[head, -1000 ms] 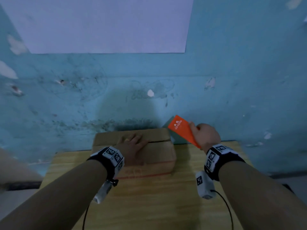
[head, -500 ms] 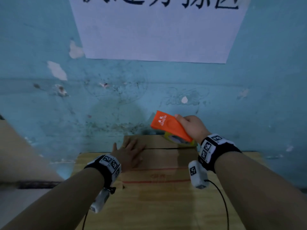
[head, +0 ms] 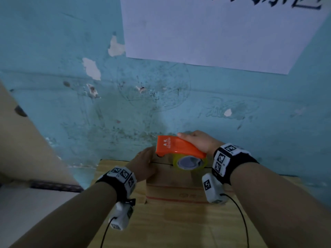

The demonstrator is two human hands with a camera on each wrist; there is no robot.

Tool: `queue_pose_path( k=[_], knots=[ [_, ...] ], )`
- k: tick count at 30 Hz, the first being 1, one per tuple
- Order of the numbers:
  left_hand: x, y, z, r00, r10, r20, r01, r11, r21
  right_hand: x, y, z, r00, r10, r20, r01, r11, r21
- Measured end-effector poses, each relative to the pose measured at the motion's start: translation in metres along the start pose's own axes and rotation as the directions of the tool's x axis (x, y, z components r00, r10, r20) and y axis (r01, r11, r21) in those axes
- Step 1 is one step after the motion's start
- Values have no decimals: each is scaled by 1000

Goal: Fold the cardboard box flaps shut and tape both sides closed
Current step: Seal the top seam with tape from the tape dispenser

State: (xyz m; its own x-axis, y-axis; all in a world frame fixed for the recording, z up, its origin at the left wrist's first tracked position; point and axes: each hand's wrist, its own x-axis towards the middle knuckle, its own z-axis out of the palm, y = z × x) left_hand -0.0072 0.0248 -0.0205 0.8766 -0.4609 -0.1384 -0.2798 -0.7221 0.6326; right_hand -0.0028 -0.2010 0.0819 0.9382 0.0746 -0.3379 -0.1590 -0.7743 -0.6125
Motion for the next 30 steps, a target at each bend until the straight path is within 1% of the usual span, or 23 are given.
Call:
queue_pose_path(
  k=[2,3,4,5,6,7,8,9,10,11,14,16,18,22,25,28,30],
  knots=[
    [6,5,-10,992,-36,-120,16,987,-162,2,0,0,1000,7,13,-6,1000,-18],
    [10,7,-15,979,-96,-180,41,957,-289,2,-1,0,1000,9,20,-9,1000,-26],
    [15,9,-18,959,-183,-216,68,890,-451,3,-1,0,1000,9,24,-8,999,-34],
    [21,11,-21,940,-280,-198,96,769,-631,4,-2,0,1000,9,27,-7,999,-40],
    [25,14,-24,924,-364,-119,141,611,-779,5,-2,0,1000,9,26,-8,999,-41],
    [27,18,-26,909,-417,-11,199,458,-866,5,-2,0,1000,12,24,-11,999,-38],
    [27,20,-26,897,-432,95,268,359,-894,5,-2,0,1000,14,24,-13,999,-30],
    [26,21,-26,887,-426,179,337,331,-882,5,-2,0,1000,15,28,-14,1000,-22],
    [26,20,-25,879,-421,225,383,340,-859,5,-1,0,999,14,33,-14,1000,-18],
    [26,18,-23,875,-420,242,405,362,-839,5,-1,0,999,14,36,-13,1000,-17],
    [23,15,-25,881,-389,270,430,416,-801,6,-1,0,999,18,31,-17,1000,-3],
    [19,18,-29,883,-352,310,454,475,-754,6,-2,0,999,20,26,-20,1000,-2],
    [16,20,-29,890,-328,315,449,519,-728,5,-2,0,1000,16,20,-16,1000,-21],
    [10,17,-27,919,-299,256,384,535,-752,5,-1,0,1000,18,24,-17,999,-34],
    [8,15,-26,937,-301,177,320,537,-780,5,-2,1,999,26,34,-24,999,-39],
    [6,21,-24,939,-330,96,273,548,-791,5,-5,1,999,15,35,-13,998,-59],
    [5,24,-22,936,-346,71,264,550,-792,6,-6,1,999,4,37,-1,997,-80]
  ],
)
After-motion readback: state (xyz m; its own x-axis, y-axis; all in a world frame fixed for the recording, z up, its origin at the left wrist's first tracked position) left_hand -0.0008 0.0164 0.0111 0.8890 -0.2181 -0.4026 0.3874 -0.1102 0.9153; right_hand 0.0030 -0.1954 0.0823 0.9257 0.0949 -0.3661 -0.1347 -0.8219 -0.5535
